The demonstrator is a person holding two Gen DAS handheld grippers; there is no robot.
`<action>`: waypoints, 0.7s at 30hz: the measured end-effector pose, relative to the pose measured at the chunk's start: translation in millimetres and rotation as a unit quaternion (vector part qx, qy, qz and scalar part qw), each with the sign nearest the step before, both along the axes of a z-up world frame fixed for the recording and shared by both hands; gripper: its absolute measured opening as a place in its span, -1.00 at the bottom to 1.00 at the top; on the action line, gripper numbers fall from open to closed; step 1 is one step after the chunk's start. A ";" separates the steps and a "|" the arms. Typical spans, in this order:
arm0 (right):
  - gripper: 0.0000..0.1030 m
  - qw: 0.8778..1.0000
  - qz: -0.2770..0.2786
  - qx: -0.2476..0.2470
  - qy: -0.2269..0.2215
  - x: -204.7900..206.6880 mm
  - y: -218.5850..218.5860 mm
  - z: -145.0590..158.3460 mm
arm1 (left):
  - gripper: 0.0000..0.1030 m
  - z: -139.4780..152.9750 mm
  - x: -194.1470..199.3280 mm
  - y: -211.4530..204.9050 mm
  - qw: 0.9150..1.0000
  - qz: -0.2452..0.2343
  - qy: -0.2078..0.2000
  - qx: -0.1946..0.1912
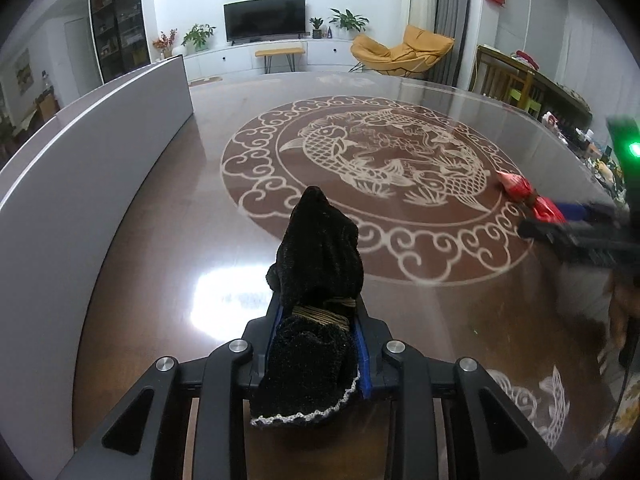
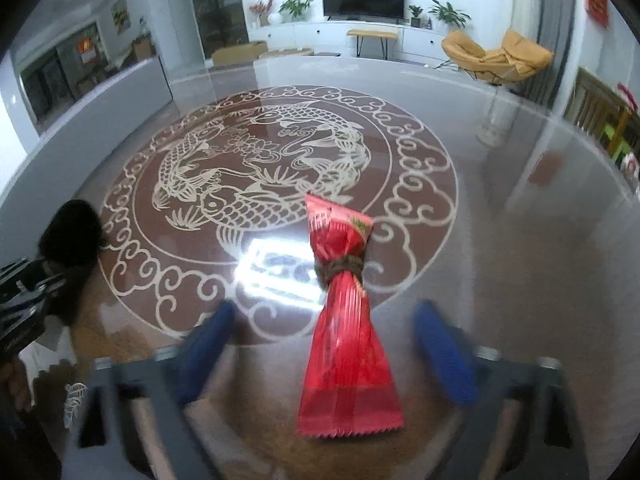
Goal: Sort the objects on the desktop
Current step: 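Carry the pouch and candy over the bin and open both grippers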
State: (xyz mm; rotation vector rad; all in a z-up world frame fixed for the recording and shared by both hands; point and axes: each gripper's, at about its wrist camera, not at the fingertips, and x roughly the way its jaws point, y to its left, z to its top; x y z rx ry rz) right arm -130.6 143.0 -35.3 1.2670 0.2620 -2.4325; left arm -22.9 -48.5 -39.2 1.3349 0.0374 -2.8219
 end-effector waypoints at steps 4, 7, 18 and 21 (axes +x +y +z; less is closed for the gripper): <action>-0.65 0.999 0.000 0.022 -0.028 -11.5 -2.5 7.7 | -0.45 1.9 -4.1 -7.0 1.000 0.001 -0.002 0.016; -0.65 0.999 0.008 0.014 -0.031 -5.2 -2.2 16.8 | -0.46 13.4 7.1 -12.4 0.999 0.010 0.015 0.031; -0.65 0.989 0.093 -0.119 0.000 -2.4 -102.1 122.3 | -0.46 132.9 56.4 -99.6 0.990 0.066 0.103 0.071; -0.65 0.975 0.143 -0.172 -0.002 4.3 -174.9 147.8 | -0.46 148.3 65.8 -153.8 0.987 0.119 0.102 0.029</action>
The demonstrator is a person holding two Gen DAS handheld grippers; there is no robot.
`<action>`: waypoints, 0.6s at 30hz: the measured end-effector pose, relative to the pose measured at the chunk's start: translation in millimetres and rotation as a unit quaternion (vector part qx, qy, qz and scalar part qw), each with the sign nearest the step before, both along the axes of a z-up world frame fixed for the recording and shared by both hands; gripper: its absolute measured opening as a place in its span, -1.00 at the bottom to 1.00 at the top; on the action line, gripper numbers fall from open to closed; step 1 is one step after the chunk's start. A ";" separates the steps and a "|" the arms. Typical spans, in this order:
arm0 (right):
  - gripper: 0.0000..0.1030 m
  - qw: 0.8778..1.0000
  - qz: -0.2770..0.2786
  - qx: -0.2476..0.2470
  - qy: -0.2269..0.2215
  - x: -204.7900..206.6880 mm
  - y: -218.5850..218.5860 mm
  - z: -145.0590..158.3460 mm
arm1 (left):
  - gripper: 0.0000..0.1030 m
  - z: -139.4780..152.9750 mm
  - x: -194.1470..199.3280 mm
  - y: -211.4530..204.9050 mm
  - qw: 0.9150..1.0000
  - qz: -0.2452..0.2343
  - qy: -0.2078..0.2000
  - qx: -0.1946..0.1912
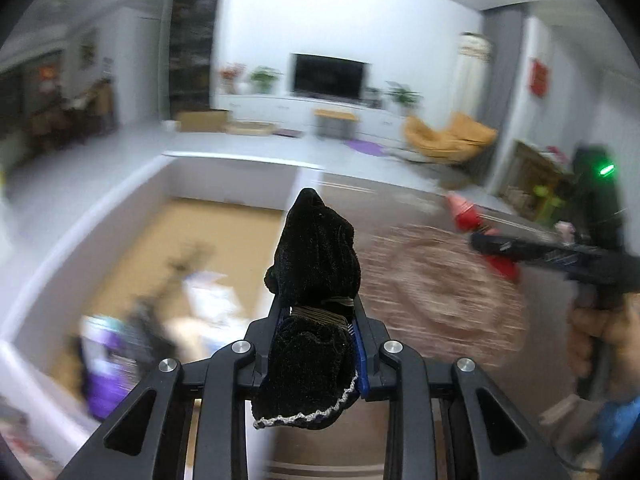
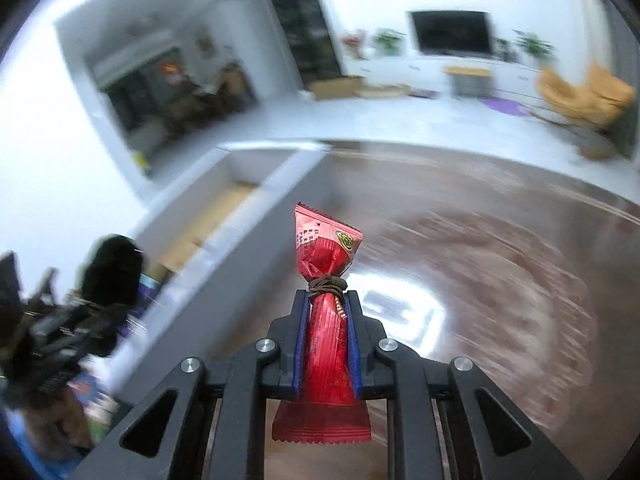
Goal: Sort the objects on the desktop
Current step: 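Carry the pouch and candy over the bin and open both grippers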
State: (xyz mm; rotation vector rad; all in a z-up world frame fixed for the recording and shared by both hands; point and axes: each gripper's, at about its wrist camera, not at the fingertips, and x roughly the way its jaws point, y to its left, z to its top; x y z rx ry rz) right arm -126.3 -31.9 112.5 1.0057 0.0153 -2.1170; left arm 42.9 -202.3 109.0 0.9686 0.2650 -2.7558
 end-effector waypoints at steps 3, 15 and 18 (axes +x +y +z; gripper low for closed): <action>-0.65 0.997 0.058 -0.040 -0.015 12.2 -79.4 13.9 | -0.46 -10.2 4.7 -60.0 0.998 0.061 -0.033 0.003; -0.53 0.984 0.153 0.063 -0.066 44.7 -272.8 -68.6 | 0.07 -69.3 20.8 -145.4 0.981 0.160 -0.102 0.035; 0.36 0.986 0.143 0.070 -0.058 43.3 -266.5 -70.4 | 0.62 -60.6 28.0 -135.6 0.983 0.167 -0.074 0.013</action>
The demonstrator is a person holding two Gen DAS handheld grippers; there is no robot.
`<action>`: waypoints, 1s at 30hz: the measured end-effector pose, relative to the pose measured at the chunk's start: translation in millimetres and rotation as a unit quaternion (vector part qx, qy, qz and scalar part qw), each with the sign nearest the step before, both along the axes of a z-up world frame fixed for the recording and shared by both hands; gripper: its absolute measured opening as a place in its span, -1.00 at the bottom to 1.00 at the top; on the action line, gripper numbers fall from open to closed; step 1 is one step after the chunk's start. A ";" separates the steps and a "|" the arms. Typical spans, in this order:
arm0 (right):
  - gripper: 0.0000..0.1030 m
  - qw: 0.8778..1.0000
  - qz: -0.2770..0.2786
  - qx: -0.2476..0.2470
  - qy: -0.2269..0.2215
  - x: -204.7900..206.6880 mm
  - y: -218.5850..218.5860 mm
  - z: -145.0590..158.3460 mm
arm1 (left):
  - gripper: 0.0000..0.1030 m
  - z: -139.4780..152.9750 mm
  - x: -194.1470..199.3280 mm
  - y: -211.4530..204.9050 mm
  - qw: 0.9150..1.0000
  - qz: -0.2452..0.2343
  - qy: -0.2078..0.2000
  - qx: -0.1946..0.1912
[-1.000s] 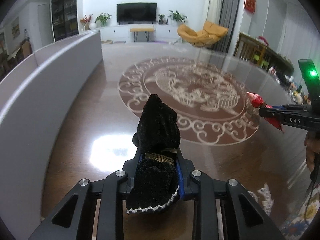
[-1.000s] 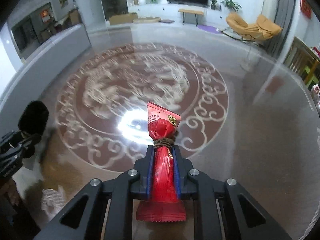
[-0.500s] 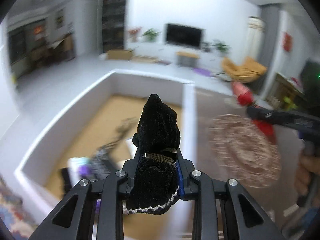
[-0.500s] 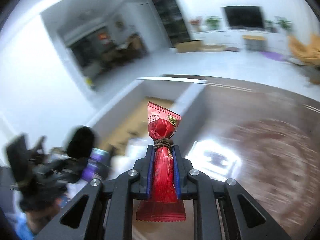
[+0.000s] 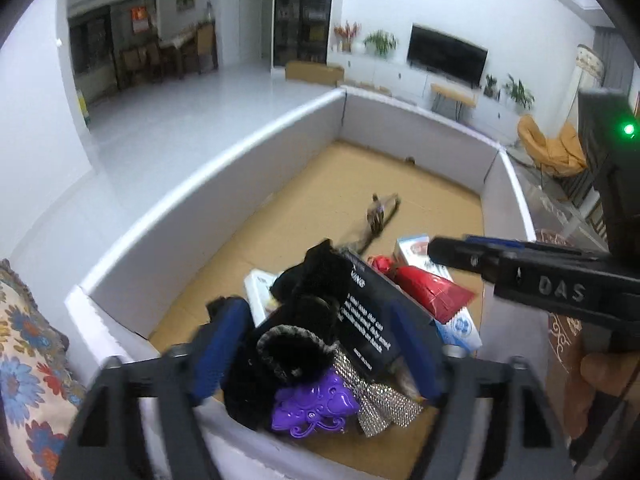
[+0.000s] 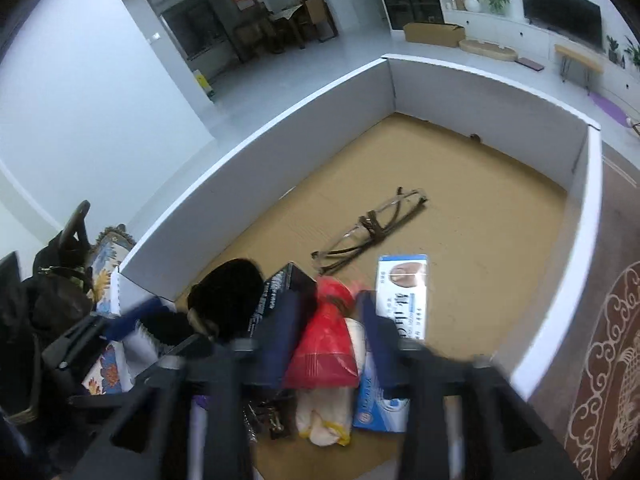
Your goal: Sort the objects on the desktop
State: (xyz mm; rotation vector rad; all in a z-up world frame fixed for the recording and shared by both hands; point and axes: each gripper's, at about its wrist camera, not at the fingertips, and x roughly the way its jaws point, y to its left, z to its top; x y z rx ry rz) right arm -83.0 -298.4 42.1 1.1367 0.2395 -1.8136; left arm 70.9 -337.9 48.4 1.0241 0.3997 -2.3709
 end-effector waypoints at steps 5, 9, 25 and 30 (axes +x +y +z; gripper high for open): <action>0.55 0.999 -0.008 0.015 0.051 -4.0 20.9 17.8 | 0.78 9.3 6.5 9.6 0.999 0.013 0.026 -0.025; 0.63 0.998 -0.012 0.022 0.057 -5.0 35.7 28.3 | 0.79 16.2 3.6 18.2 0.999 0.017 0.026 -0.037; 0.65 0.991 0.021 0.069 0.116 12.2 52.3 34.0 | 1.00 21.4 4.4 40.0 0.994 0.062 -0.053 -0.072; 0.65 0.988 0.020 0.092 0.120 13.1 50.2 37.2 | 1.00 26.1 13.5 35.2 0.997 0.064 -0.029 -0.044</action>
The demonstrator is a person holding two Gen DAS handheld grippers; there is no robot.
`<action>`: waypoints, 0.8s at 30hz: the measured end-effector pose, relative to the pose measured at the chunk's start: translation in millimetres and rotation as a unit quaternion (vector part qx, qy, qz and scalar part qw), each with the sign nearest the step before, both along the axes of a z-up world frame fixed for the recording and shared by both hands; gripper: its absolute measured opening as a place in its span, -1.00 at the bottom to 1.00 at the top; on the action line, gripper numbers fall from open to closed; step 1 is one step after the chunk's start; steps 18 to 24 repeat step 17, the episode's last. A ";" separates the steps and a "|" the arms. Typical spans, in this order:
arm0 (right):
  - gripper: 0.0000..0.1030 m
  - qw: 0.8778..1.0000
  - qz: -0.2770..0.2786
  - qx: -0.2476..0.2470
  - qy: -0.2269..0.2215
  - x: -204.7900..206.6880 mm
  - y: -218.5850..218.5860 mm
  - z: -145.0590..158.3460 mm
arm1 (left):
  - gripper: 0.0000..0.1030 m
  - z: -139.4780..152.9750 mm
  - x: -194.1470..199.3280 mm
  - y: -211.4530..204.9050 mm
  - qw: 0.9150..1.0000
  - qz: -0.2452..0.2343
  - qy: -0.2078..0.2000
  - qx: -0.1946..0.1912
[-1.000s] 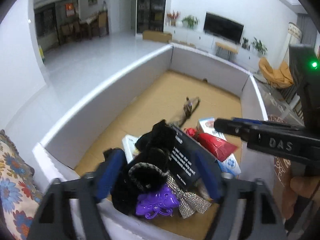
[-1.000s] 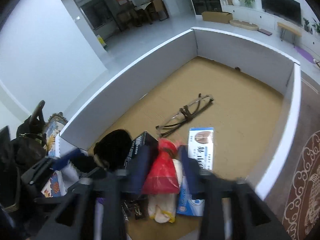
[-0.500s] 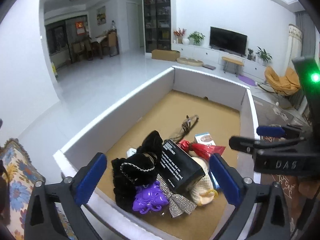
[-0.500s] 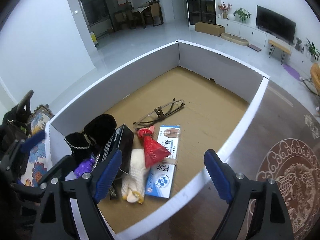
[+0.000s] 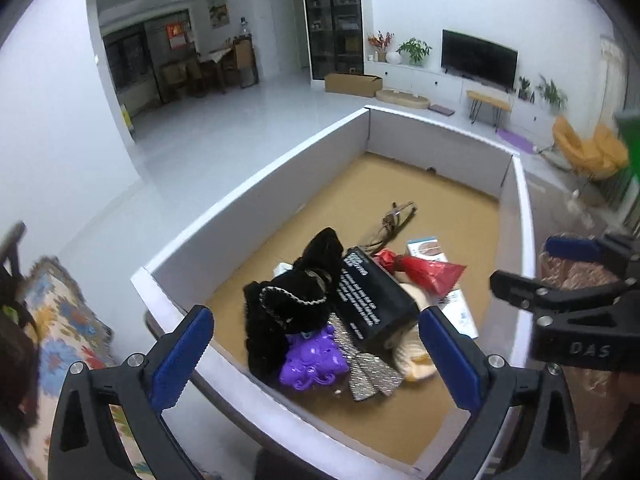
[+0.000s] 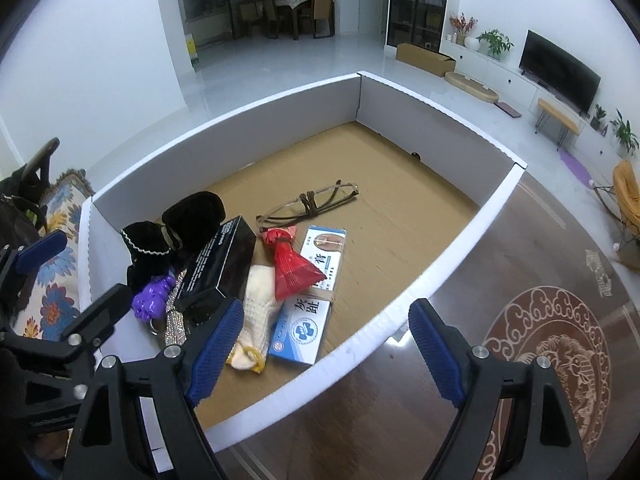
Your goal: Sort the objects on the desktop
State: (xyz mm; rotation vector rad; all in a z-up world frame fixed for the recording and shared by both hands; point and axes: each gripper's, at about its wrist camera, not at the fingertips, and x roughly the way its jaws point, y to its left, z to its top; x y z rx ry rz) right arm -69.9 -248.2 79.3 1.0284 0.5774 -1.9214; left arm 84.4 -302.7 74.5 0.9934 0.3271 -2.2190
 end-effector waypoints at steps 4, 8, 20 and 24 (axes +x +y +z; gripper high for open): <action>0.65 1.000 0.005 0.006 0.004 3.0 -5.2 0.5 | 1.00 5.4 7.4 -6.7 1.000 0.026 0.014 -0.005; 0.65 1.000 0.008 0.011 0.008 5.7 -9.9 -4.1 | 1.00 7.6 10.7 -7.9 0.999 0.034 0.016 -0.024; 0.65 1.000 0.007 0.005 0.006 8.3 -12.6 -7.6 | 1.00 7.8 12.3 -7.2 0.999 0.038 0.034 -0.020; 0.65 1.000 0.007 0.005 0.006 8.3 -12.6 -7.6 | 1.00 7.8 12.3 -7.2 0.999 0.038 0.034 -0.020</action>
